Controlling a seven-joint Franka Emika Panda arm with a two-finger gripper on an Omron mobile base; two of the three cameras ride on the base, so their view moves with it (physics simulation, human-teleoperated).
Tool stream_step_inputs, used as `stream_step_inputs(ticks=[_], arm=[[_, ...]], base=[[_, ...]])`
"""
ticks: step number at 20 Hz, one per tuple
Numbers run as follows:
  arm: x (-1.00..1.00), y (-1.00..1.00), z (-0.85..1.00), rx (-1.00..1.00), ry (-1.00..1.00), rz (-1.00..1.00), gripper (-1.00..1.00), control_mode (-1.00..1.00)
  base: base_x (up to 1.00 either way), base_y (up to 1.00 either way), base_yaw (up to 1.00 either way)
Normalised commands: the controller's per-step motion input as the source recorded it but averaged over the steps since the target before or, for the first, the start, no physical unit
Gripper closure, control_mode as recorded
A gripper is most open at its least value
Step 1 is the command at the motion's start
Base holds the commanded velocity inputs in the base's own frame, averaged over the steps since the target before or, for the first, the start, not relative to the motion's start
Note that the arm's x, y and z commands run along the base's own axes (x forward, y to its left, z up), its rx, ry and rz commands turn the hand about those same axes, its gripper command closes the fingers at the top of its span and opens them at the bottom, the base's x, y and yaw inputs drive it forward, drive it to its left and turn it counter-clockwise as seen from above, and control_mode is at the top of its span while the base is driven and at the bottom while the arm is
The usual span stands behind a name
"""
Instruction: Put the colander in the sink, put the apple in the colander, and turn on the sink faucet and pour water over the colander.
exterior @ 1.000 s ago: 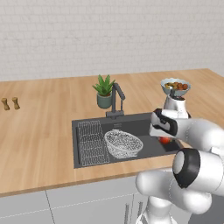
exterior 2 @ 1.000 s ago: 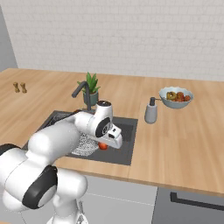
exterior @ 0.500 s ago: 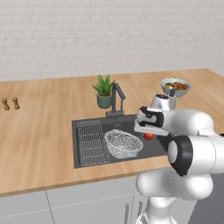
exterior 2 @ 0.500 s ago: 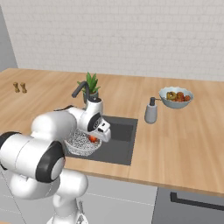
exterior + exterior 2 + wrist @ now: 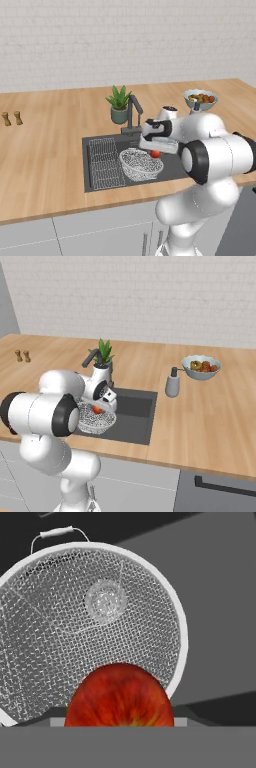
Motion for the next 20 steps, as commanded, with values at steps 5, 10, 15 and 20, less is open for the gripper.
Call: stream_step_inputs(ticks=[5, 10, 15, 20], arm=[[0.15, 0.08, -0.24, 0.03, 0.04, 0.0, 1.0, -1.0], [0.08, 0.0, -0.27, 0.0, 0.02, 0.05, 1.0, -1.0], [0.0, 0.0, -0.4, 0.0, 0.01, 0.07, 1.0, -1.0], [0.0, 0.0, -0.37, 0.0, 0.0, 0.07, 1.0, -1.0]], base=[[0.0, 0.0, 0.0], [0.0, 0.0, 0.0], [0.0, 0.0, 0.0], [0.0, 0.0, 0.0]])
